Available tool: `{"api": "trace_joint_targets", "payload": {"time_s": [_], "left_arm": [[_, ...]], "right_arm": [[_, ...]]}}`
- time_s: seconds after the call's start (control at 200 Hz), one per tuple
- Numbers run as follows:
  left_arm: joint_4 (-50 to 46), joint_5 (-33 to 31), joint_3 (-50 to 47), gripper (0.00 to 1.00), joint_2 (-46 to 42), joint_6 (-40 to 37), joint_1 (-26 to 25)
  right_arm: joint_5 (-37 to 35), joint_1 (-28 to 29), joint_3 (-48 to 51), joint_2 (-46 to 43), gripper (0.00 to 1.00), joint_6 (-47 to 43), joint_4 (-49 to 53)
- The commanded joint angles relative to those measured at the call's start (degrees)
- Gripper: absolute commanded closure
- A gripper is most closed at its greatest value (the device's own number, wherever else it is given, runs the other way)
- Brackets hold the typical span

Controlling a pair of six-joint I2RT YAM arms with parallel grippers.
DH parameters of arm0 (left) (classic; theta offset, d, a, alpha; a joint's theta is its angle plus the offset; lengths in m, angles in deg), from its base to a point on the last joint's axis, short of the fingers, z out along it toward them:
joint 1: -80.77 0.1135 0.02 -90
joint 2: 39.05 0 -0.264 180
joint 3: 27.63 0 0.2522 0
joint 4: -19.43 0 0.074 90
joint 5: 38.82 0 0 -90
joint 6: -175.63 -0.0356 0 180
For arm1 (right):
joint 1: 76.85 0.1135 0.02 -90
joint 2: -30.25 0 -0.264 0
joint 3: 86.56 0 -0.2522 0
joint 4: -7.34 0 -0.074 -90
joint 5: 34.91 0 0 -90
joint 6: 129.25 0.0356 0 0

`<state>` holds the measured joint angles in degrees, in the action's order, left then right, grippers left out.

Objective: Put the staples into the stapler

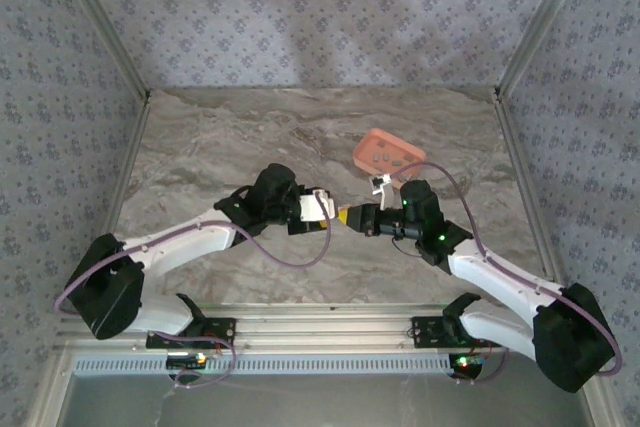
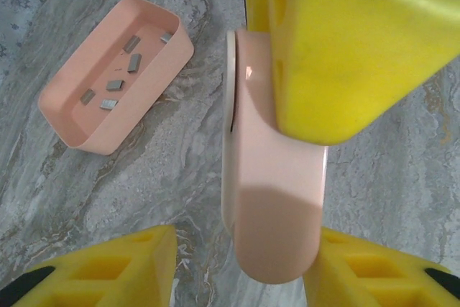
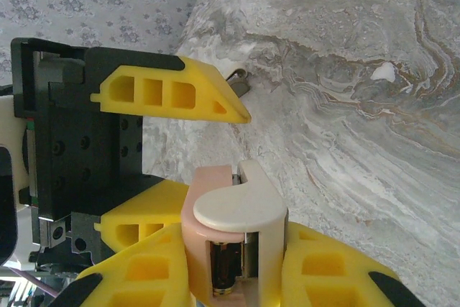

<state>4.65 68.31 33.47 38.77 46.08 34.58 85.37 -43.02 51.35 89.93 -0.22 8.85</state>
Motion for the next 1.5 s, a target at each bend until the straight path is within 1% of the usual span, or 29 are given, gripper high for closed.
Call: {"api": "trace_joint_targets", "payload": {"time_s": [0.0, 0.095, 0.25, 0.33, 0.42, 0.485, 0.5, 0.605, 0.645, 0.695, 0.815, 0.955, 1.079, 1.289, 1.359, 1.494], "left_arm": [[2.41, 1.88, 2.40, 0.54, 0.61, 0.97, -0.36], [2.59, 2.45, 2.50, 0.57, 0.75, 1.35, -0.36], [2.38, 2.74, 2.76, 0.68, 0.60, 1.65, -0.39], [1.95, 2.78, 2.93, 0.73, 0.29, 2.11, -0.37], [1.48, 2.74, 3.19, 0.78, 0.06, 3.36, -0.23], [0.20, 2.87, 3.64, 0.81, -0.10, 4.07, 0.01], [-0.24, 2.91, 3.86, 0.81, -0.15, 4.23, 0.11], [-3.86, 3.99, 5.19, 0.86, -0.32, 5.42, 0.92], [-4.93, 4.50, 5.51, 0.89, -0.52, 6.02, 1.32], [-6.05, 5.51, 5.74, 0.91, -0.69, 6.45, 1.84], [-7.61, 7.58, 5.62, 0.92, -1.24, 6.91, 2.72], [-9.68, 9.54, 5.92, 0.92, -0.85, 5.64, 2.78], [-12.71, 11.58, 7.34, 0.93, -0.08, 4.00, 2.86], [-16.41, 14.68, 9.53, 0.93, 1.29, 1.76, 2.82], [-17.40, 15.33, 10.35, 0.93, 1.86, 1.59, 2.87], [-17.88, 18.23, 11.05, 0.93, 2.36, 1.48, 2.98]], "right_arm": [[1.92, -0.15, -1.56, -0.02, 0.92, 0.79, -1.37], [1.91, -0.11, -1.52, 0.08, 0.92, 0.81, -1.47], [1.80, -0.09, -1.54, 0.00, 0.92, 0.63, -1.51], [1.41, -0.19, -1.49, -0.09, 0.90, 0.14, -1.31], [-0.46, -0.19, -1.55, -0.89, 0.80, -1.40, -0.23], [-2.75, -0.27, -1.46, -2.01, 0.70, -2.53, 0.99], [-3.22, -0.32, -1.46, -2.31, 0.67, -4.49, 1.25], [-6.30, -0.36, -0.87, -4.90, 0.51, -10.41, 2.63], [-6.97, -0.37, -0.54, -5.92, 0.47, -12.90, 3.03], [-7.57, -0.44, -0.15, -7.08, 0.44, -16.51, 3.35], [-8.59, -0.56, -0.33, -9.41, 0.37, -24.52, 6.39], [-9.89, -0.54, -2.94, -11.29, 0.37, -34.75, 14.27], [-8.55, -0.28, -4.91, -11.60, 0.38, -46.33, 19.08], [-1.55, 1.34, -6.50, -9.65, 0.39, -68.46, 23.46], [-1.67, 1.89, -6.98, -8.77, 0.39, -71.47, 23.51], [-1.38, 2.03, -7.63, -6.31, 0.38, -72.88, 22.11]]}}
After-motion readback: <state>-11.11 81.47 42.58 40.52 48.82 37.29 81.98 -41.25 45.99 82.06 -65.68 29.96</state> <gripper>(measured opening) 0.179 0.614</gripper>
